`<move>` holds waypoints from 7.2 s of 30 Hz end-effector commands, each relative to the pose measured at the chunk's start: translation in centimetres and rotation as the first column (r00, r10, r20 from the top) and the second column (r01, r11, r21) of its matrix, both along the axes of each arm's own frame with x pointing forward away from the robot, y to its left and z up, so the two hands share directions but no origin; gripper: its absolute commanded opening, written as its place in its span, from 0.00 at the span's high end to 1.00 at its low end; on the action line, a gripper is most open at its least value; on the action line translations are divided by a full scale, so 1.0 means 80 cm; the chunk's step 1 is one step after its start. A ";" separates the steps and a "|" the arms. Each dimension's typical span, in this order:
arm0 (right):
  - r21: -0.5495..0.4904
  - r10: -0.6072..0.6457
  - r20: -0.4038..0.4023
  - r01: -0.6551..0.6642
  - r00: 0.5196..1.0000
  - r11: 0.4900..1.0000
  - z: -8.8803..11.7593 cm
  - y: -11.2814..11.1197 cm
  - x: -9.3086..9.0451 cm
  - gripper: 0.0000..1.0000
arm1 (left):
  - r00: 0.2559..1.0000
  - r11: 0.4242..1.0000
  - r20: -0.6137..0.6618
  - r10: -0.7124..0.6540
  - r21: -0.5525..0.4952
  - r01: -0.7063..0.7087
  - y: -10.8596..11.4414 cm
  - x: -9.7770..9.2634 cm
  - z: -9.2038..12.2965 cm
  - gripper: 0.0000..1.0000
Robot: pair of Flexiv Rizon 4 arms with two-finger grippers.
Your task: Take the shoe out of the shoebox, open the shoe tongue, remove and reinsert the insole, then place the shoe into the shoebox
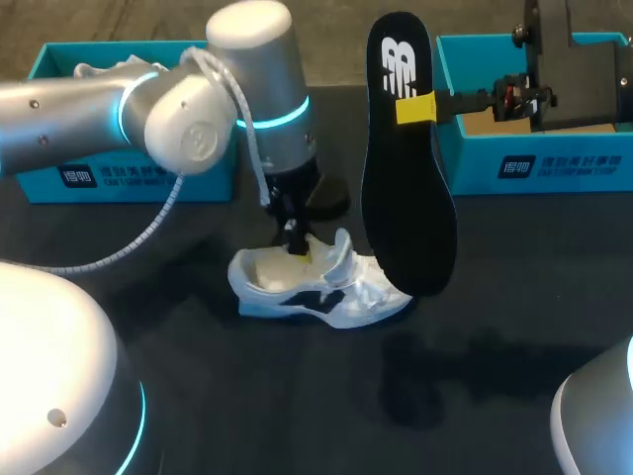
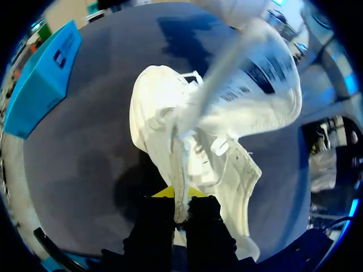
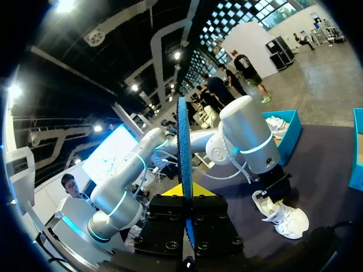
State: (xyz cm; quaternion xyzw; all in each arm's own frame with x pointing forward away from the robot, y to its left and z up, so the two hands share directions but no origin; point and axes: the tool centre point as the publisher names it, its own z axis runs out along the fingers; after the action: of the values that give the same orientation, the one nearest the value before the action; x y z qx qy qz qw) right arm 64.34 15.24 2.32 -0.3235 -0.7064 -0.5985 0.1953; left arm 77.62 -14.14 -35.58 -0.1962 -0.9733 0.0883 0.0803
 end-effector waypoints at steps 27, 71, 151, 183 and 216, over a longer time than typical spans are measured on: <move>0.000 0.001 0.000 -0.001 1.000 1.000 -0.001 0.003 0.002 1.00 | 0.331 0.346 -0.168 -0.929 -0.074 0.935 -0.013 0.030 0.049 1.00; 0.000 0.001 0.000 -0.001 1.000 1.000 -0.001 0.003 0.002 1.00 | 0.303 0.302 -0.153 -0.941 0.029 0.953 -0.067 -0.008 0.016 1.00; 0.000 0.001 0.000 -0.001 1.000 1.000 -0.001 0.003 0.002 1.00 | 0.363 0.382 0.226 -0.904 0.043 0.923 -0.042 0.075 0.162 0.00; -0.071 -0.095 -0.363 0.074 0.927 0.995 -0.030 -0.039 0.194 1.00 | 0.539 0.497 0.755 -0.374 -0.328 0.804 0.020 0.092 0.241 0.00; 0.034 -0.131 -0.753 0.238 0.645 0.971 -0.088 0.058 0.302 1.00 | 0.230 0.220 0.966 0.120 -0.252 0.943 0.036 0.065 0.329 0.00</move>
State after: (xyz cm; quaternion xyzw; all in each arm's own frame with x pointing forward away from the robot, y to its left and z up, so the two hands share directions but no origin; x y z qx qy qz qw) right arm 88.32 17.55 -3.90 -0.5952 -0.4948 -0.4707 0.4236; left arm 83.27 -10.93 -8.90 -0.5654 -0.5406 0.3971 -0.4800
